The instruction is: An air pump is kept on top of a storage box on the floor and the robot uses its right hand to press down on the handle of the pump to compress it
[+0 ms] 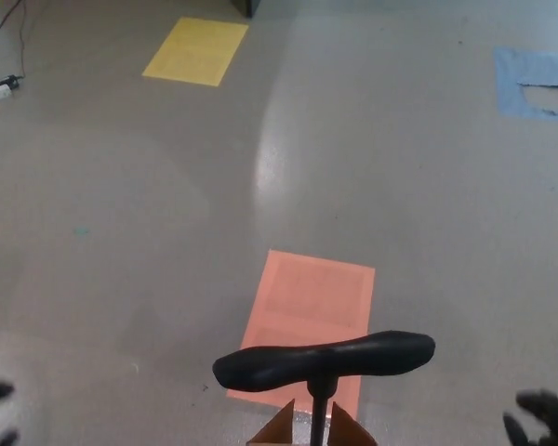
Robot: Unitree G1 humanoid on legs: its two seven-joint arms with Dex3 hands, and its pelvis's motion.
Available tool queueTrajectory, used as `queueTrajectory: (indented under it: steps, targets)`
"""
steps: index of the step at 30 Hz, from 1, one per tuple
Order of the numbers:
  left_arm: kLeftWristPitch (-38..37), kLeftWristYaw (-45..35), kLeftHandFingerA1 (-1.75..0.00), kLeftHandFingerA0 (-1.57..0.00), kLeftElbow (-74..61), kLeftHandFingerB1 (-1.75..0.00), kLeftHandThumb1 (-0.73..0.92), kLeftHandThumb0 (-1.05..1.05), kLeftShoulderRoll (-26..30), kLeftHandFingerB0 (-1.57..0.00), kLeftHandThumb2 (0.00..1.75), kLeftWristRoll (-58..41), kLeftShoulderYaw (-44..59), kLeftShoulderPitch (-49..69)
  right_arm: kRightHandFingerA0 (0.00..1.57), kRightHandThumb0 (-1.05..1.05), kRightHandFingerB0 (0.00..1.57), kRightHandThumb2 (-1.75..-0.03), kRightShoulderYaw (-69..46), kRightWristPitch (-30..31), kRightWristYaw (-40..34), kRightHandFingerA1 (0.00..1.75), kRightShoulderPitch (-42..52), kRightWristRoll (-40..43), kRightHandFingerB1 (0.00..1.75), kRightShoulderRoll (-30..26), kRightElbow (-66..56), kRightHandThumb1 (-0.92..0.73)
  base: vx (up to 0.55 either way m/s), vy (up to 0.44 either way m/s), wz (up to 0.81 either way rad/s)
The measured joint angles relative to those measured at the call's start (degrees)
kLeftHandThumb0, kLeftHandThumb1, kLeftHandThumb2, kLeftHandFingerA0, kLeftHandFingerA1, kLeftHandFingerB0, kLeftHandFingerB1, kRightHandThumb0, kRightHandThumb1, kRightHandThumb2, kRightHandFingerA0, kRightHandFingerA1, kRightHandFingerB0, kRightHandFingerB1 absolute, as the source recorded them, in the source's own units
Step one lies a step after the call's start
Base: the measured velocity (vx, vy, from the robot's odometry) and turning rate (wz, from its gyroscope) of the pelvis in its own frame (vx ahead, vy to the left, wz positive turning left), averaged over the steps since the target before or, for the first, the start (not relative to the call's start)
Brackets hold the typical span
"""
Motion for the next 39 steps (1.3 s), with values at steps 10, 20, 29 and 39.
queueTrajectory:
  steps: [10,20,29,39]
  targets:
    - [-3.16,-1.48,-0.34,-0.26,2.17,-0.29,0.87,-0.55,0.90,-0.17,0.66,-0.03,-0.22,-0.75,0.00,-0.32,0.00,-1.15,-7.80,-8.06,-3.21,0.47,-0.45,2.69,0.47,0.99,-2.72,-0.64,0.00,0.000,0.00]
    - [-3.95,-1.75,-0.47,-0.01,2.21,-0.46,0.59,-0.33,0.77,0.00,1.10,-0.15,-0.24,-2.72,0.00,-0.35,0.00,-1.11,-16.37,-13.96,-2.91,0.49,5.13,7.61,0.48,3.99,-21.27,-0.55,0.00,0.000,0.00]
    - [-3.94,-1.75,-0.47,0.00,2.20,-0.46,0.56,-0.33,0.14,0.00,1.07,-0.18,-0.45,-3.83,0.00,-0.35,0.00,-1.10,-19.52,-14.05,-2.60,0.47,8.60,9.44,0.47,3.99,-37.05,-0.54,0.00,0.000,0.00]
    - [-3.94,-1.75,-0.48,-0.01,2.22,-0.47,0.55,-0.33,-0.27,0.00,1.06,-0.19,-0.97,-4.21,0.00,-0.36,0.00,-1.07,-22.38,-12.32,-2.09,0.48,9.81,11.73,0.48,2.17,-52.64,-0.49,0.00,0.000,0.00]
